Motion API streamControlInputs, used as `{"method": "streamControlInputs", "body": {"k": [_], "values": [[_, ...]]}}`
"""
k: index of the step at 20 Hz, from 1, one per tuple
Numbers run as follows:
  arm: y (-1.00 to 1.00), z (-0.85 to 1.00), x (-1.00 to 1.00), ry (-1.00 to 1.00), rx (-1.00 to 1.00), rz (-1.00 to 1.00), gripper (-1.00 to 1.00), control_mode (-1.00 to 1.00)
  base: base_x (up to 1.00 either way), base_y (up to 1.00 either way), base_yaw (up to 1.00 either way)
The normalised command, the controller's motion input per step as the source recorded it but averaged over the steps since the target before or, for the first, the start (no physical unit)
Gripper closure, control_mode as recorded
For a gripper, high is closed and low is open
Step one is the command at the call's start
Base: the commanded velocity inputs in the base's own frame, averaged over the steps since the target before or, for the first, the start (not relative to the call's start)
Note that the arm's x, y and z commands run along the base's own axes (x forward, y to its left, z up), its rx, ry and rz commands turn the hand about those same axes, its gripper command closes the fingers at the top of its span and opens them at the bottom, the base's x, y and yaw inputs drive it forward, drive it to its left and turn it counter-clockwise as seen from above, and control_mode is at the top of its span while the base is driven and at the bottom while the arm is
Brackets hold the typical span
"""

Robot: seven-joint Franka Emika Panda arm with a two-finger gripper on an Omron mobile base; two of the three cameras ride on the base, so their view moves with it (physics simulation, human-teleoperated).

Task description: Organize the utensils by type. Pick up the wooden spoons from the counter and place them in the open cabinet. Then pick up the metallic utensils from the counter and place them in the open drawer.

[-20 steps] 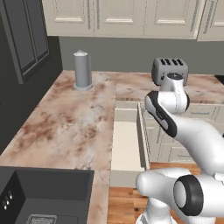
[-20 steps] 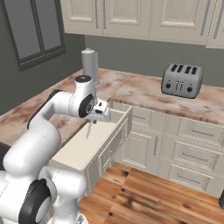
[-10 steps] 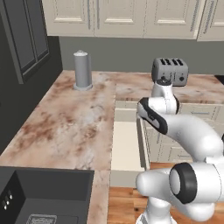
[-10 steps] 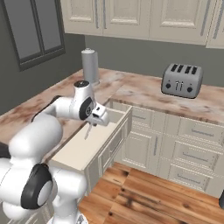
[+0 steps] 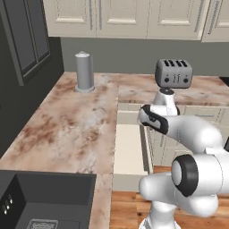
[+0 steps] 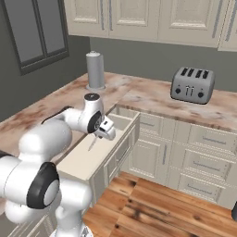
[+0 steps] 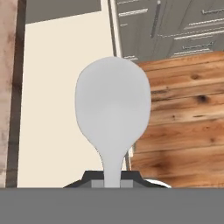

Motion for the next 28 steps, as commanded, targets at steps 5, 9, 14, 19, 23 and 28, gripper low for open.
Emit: {"method": "streamControlInputs", "body": {"k": [5, 9, 14, 19, 23, 28], "values": [[0.03, -0.46, 0.17, 0.01, 0.13, 0.0, 1.0, -1.0, 0.0, 0.0, 0.0], [0.08, -0.35, 0.29, 0.0, 0.01, -0.03, 1.0, -1.0, 0.0, 0.0, 0.0], [0.1, -0.33, 0.27, 0.0, 0.0, -0.07, 1.0, -1.0, 0.0, 0.0, 0.0], [0.06, -0.35, 0.27, 0.0, 0.0, -0.06, 1.0, -1.0, 0.0, 0.0, 0.0], [0.02, -0.35, 0.27, 0.0, 0.0, -0.03, 1.0, -1.0, 0.0, 0.0, 0.0], [0.0, -0.35, 0.3, 0.01, 0.0, 0.0, 1.0, -1.0, 0.0, 0.0, 0.0]]}}
